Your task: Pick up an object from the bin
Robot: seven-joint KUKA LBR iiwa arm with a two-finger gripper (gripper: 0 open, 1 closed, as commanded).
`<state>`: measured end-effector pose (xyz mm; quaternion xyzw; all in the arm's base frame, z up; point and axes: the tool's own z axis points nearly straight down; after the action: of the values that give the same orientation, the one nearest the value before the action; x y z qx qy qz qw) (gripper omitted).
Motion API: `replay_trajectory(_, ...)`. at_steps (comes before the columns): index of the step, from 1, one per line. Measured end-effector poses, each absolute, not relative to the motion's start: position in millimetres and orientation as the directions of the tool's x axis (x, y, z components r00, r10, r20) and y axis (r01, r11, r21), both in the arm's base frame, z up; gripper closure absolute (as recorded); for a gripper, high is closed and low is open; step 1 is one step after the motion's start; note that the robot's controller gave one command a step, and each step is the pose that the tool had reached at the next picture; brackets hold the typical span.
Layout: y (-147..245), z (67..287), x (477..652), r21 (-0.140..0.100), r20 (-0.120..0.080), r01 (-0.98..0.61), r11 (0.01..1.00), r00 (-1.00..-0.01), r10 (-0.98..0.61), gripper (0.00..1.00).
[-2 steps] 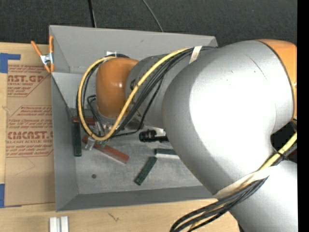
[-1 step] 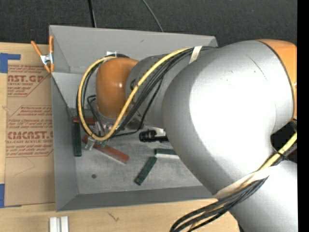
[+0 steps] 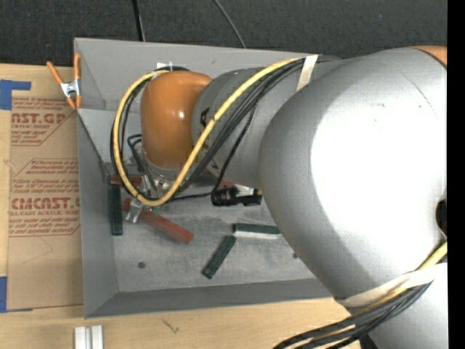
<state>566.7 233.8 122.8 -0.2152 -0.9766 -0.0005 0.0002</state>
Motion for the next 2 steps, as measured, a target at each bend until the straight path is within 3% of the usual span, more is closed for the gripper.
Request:
replay_trajectory(1,234,123,566.7,0.001,0.001,0.420,0.907,-0.907,0.420,1.00)
replay_trajectory(2,225,191,559.4,0.000,-0.001,0.429,0.903,-0.903,0.429,1.00)
